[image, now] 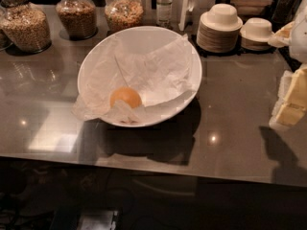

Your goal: Pick orange from white bowl

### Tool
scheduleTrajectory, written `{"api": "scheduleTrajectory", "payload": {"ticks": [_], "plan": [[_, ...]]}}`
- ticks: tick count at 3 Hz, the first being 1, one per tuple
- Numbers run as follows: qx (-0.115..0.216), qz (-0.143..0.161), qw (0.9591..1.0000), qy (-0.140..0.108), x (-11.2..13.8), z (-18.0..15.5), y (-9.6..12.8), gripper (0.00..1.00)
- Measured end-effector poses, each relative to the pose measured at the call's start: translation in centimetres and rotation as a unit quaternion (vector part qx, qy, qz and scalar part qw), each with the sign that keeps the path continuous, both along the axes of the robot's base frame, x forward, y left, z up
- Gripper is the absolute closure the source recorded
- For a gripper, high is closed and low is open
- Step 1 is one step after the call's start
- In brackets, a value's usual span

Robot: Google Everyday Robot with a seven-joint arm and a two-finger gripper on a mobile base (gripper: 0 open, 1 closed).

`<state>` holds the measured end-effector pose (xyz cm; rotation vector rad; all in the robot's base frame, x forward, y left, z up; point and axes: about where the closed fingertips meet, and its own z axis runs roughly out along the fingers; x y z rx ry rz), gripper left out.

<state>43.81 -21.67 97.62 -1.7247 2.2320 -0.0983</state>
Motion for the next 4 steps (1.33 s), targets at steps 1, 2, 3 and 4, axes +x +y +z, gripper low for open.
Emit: {"api": "scheduleTrajectory", "payload": {"ticks": [1,2,3,4], "plan": [[0.0,0.0,1.0,0.0,0.0,0.0,0.0,0.0],[0.003,0.037,0.9991,-0.018,0.1,1.2,2.2,0.0],[0.02,0.118,0.9915,-0.05,-0.2,3.6,6.9,0.0],[0.039,0.209,0.9747,-0.068,-0.8,5.4,12.8,0.0]]}}
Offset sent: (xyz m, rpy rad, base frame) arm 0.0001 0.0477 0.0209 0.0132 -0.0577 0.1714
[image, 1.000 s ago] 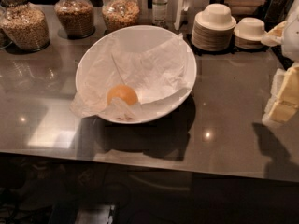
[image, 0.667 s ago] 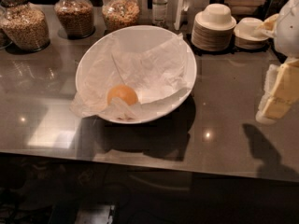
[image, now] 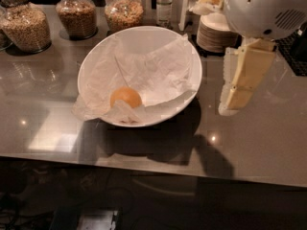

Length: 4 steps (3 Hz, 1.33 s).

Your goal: Pick orange from white bowl

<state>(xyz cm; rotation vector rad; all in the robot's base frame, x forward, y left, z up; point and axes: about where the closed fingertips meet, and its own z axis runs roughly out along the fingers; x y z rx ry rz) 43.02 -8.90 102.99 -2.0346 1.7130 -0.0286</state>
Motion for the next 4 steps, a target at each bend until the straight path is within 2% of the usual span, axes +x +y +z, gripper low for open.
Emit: {"api": "scheduleTrajectory", "payload": {"ticks": [1,3,4], "plan": [[0.005,0.056,0.9984,0.006,0.5,-0.1,5.4,0.0],[-0.004,0.093,0.9955,0.016,5.1,-1.8,14.6,0.0],[-0.013,0.117,0.993,-0.002,6.6,-1.7,18.3,0.0]]}}
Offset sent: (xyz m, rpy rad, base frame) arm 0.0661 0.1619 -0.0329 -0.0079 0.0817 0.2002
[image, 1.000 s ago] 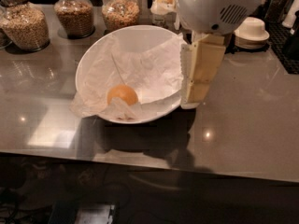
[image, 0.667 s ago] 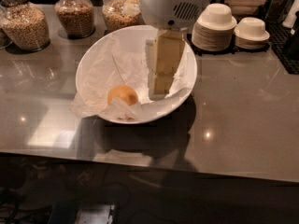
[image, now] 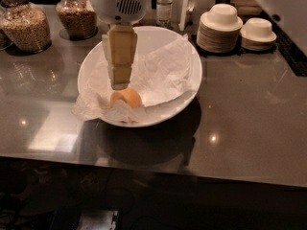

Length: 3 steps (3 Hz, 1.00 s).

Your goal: Pick orange from white bowl

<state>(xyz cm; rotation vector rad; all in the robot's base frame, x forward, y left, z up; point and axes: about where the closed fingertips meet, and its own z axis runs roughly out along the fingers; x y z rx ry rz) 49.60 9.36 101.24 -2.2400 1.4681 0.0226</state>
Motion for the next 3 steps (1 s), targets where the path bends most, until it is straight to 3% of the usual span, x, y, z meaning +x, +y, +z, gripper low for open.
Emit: {"api": "scheduleTrajectory", "payload": {"ticks": [2,3], "plan": [[0.006,0.017,0.9998,-0.011,0.9,0.4,-0.6,0.0],[-0.002,0.081,0.9959,-0.04,2.1,1.3,-0.3,0.0]]}}
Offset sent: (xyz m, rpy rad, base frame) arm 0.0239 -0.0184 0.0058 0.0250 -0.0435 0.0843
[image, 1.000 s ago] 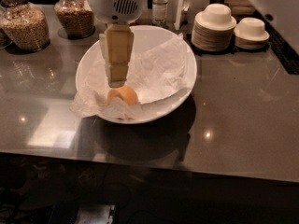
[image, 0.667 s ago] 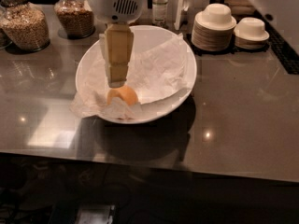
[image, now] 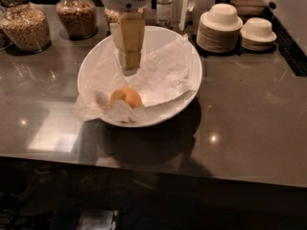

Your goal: Pick orange from white bowl

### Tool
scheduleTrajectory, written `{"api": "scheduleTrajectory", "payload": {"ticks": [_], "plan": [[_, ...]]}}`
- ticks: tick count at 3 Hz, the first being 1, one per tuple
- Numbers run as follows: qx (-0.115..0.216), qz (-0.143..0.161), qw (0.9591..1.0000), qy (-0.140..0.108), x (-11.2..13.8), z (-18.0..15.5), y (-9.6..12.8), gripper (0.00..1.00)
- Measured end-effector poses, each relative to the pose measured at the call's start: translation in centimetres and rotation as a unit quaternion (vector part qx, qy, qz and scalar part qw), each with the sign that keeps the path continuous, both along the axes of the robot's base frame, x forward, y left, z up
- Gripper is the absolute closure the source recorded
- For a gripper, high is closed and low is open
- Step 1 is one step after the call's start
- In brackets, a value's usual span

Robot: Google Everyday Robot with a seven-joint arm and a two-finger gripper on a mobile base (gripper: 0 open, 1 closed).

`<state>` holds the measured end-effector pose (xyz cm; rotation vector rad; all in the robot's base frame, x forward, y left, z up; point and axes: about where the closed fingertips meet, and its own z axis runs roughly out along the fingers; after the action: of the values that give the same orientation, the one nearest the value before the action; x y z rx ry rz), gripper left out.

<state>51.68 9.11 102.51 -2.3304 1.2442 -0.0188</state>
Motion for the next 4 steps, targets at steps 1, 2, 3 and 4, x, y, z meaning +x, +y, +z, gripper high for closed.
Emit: {"api": "scheduleTrajectory", "payload": {"ticks": [1,2,3,4], "plan": [[-0.044,0.084,0.9942,-0.052,-0.6,0.2,1.3,0.0],[-0.106,0.131,0.9816,-0.09,-1.4,-0.9,2.6,0.0],[-0.136,0.124,0.9802,-0.073,-0.8,-4.2,2.7,0.0],[-0.141,0.088,0.9851,-0.045,1.4,-7.2,2.6,0.0]]}}
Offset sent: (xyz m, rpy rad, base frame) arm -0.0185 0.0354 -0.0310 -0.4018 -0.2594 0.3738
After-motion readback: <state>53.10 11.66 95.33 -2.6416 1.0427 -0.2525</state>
